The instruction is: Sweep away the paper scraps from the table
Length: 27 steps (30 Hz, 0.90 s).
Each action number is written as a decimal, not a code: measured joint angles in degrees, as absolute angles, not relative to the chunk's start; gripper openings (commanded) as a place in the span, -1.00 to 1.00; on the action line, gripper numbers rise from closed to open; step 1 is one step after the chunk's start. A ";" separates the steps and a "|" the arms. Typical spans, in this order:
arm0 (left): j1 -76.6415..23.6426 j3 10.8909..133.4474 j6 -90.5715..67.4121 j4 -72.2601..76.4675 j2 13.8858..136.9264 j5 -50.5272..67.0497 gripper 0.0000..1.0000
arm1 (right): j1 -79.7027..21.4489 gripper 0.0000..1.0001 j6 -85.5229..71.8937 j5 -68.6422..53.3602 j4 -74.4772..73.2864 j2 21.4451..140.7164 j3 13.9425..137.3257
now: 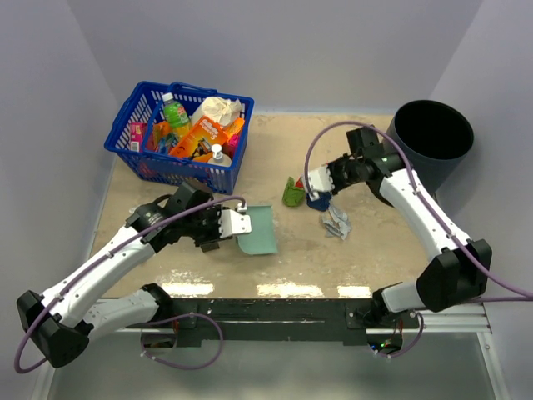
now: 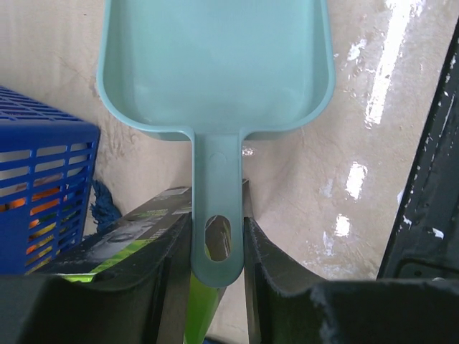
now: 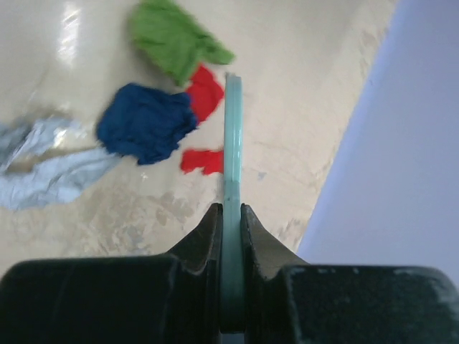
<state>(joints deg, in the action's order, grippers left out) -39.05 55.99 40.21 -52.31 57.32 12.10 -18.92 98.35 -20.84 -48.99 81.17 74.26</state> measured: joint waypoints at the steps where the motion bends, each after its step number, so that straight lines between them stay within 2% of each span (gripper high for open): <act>1: -39.05 55.99 39.68 -51.86 57.67 11.88 -1.00 | -18.83 -1.00 92.27 -20.40 -46.92 81.01 74.89; 5: -39.05 56.29 37.67 -50.06 61.73 11.07 -1.00 | -19.53 -1.00 63.75 -14.63 -38.61 84.66 81.19; 8: -39.05 56.64 36.56 -48.31 66.67 9.23 -1.00 | -19.99 -1.00 44.99 -4.86 -35.16 88.86 85.58; 12: -39.03 56.66 35.14 -45.43 69.56 6.13 -1.00 | -19.42 -1.00 27.27 5.63 -36.80 94.89 90.87; 17: -39.05 57.23 33.54 -41.63 72.60 3.55 -1.00 | -18.92 -1.00 18.41 13.15 -40.27 100.47 94.17; 27: -39.05 63.61 31.53 -37.56 81.97 4.21 -1.00 | -19.00 -1.00 16.01 18.96 -42.28 107.48 94.94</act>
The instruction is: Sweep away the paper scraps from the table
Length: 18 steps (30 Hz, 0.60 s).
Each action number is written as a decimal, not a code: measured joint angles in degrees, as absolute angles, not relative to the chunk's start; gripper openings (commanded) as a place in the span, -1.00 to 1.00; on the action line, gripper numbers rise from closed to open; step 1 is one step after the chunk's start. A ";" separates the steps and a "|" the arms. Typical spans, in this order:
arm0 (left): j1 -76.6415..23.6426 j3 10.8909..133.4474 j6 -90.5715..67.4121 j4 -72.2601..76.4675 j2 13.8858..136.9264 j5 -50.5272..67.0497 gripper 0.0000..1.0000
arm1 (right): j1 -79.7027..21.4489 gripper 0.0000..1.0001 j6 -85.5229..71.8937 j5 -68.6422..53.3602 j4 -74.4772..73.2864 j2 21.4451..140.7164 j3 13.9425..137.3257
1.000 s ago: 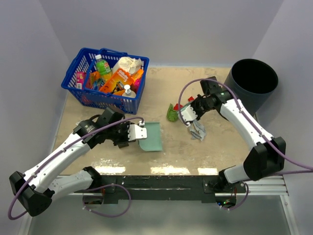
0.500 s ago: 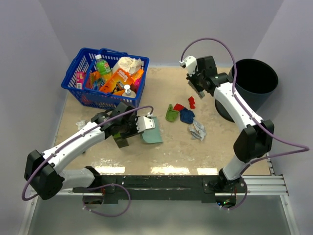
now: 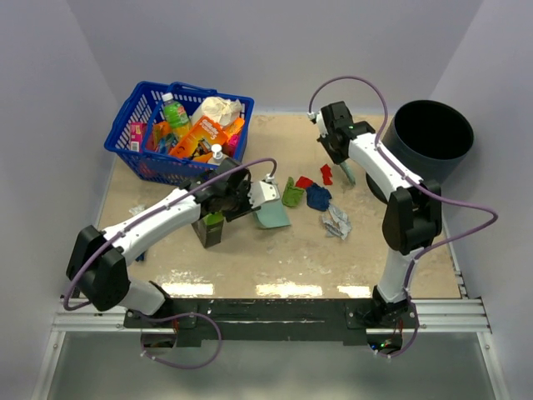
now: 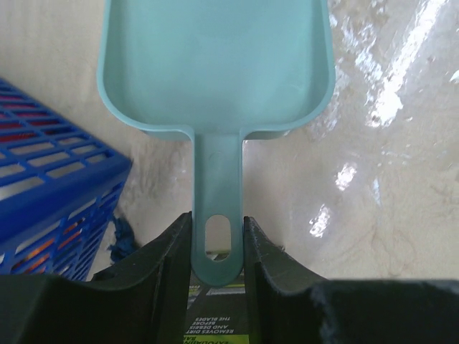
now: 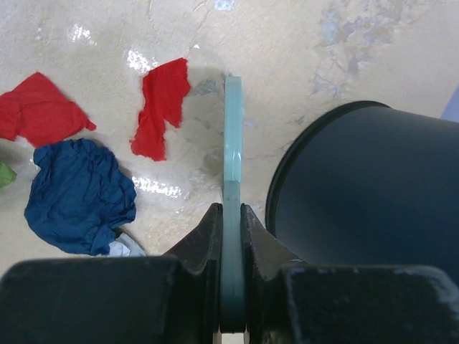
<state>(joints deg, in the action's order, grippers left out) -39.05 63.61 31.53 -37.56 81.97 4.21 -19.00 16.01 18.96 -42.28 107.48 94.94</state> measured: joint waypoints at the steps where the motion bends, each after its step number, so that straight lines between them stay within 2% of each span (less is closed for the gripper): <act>1: -39.05 64.55 31.07 -37.60 83.07 4.86 -1.00 | -19.00 -1.00 15.88 18.98 -42.48 108.07 95.02; 18: -39.03 66.52 30.59 -43.83 81.80 7.38 -1.00 | -19.11 -1.00 13.32 16.91 -42.85 107.98 94.15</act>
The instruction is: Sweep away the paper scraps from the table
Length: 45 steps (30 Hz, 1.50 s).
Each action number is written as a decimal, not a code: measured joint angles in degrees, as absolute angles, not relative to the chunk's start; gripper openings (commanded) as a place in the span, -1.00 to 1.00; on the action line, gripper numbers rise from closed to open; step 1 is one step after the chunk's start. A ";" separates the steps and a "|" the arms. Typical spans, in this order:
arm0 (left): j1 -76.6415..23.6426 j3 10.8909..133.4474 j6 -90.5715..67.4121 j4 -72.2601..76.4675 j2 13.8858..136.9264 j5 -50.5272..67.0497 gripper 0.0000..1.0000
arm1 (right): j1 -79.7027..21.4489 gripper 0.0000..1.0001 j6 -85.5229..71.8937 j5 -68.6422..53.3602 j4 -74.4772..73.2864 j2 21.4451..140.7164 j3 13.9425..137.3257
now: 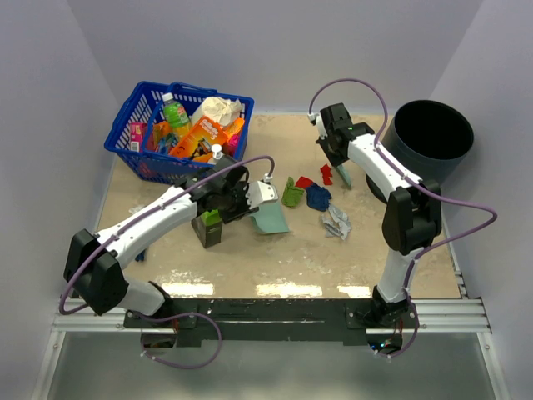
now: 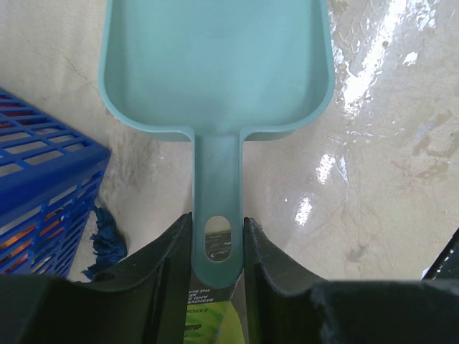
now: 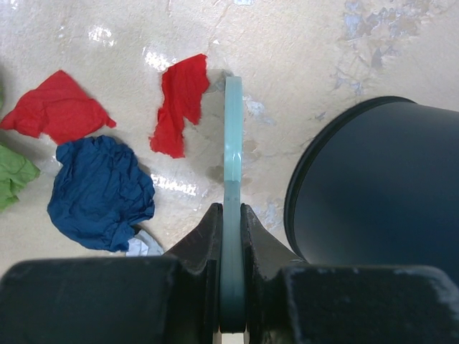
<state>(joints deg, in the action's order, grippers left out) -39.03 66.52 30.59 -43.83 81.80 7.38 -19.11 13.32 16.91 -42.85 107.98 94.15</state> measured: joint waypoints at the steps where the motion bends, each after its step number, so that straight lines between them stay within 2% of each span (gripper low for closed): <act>1: -39.03 67.11 30.57 -44.64 81.62 7.49 -1.00 | -19.11 -1.00 13.23 16.82 -42.83 107.96 94.15; 10: -39.03 77.47 29.43 -48.73 83.09 8.51 -1.00 | -19.11 -1.00 12.53 16.51 -42.83 107.94 94.13; 32: -39.51 78.15 27.03 -48.69 97.82 2.83 -1.00 | -19.27 -1.00 11.20 15.05 -42.63 107.04 92.84; 38: -39.51 79.05 26.68 -47.09 100.42 3.49 -1.00 | -19.73 -1.00 8.51 10.22 -42.65 107.04 92.60; 45: -39.51 80.71 25.65 -44.45 103.68 5.13 -1.00 | -19.92 -1.00 3.79 -0.91 -42.33 107.04 92.60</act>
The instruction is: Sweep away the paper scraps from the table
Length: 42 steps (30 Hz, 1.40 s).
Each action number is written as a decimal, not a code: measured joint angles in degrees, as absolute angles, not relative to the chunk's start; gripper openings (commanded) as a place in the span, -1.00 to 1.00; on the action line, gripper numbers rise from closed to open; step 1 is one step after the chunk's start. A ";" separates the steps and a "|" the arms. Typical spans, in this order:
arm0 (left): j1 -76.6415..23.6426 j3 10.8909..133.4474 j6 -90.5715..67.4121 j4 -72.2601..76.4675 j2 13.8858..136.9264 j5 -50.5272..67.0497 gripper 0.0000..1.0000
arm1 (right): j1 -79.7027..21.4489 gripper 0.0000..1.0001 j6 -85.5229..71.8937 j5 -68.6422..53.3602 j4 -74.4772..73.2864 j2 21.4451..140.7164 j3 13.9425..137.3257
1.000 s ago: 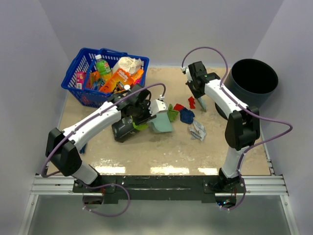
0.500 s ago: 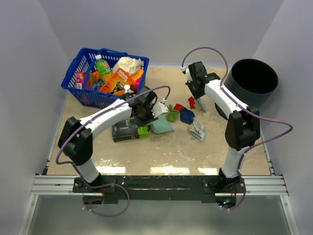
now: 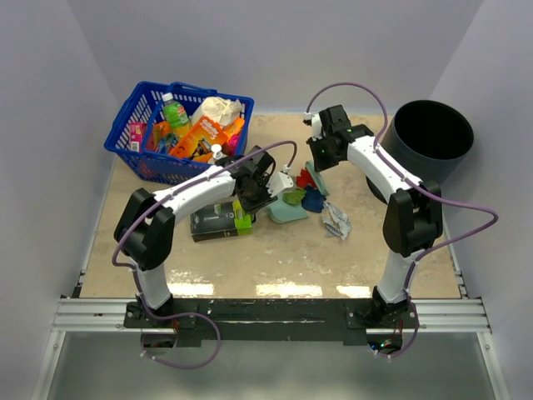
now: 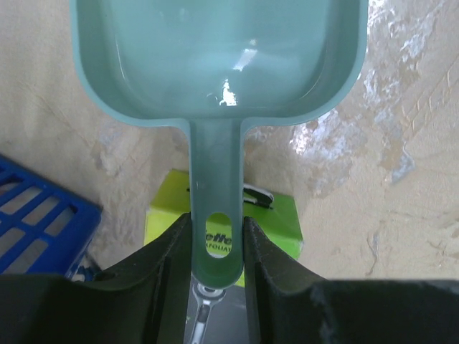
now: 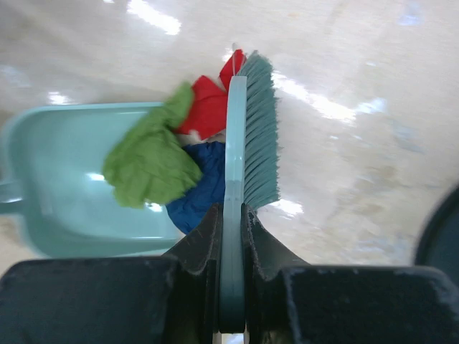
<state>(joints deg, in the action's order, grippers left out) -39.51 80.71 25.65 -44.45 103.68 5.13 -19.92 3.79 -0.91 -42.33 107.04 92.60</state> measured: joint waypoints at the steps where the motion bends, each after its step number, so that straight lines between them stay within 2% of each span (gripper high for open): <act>1: -39.53 80.95 25.43 -43.97 104.27 5.43 -1.00 | -19.92 -1.00 2.87 -3.01 -42.15 107.04 92.60; 10: -39.51 82.81 23.24 -43.35 107.15 7.09 -1.00 | -19.81 -1.00 -2.57 -17.65 -39.99 106.59 90.52; 17: -39.51 81.65 23.03 -41.87 106.34 6.85 -1.00 | -19.81 -1.00 -0.89 -15.44 -42.87 103.94 90.72; 29: -39.51 76.03 23.09 -34.57 102.80 6.15 -1.00 | -20.25 -1.00 4.23 -12.75 -52.36 90.63 88.20; 42: -39.51 74.63 23.16 -31.05 100.03 7.05 -1.00 | -16.34 -1.00 6.76 -11.00 -53.80 92.62 95.64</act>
<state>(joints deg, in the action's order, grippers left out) -39.51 74.63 23.16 -31.05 100.03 7.05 -16.34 6.76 -11.00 -53.80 92.62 95.64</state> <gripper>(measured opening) 0.352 0.106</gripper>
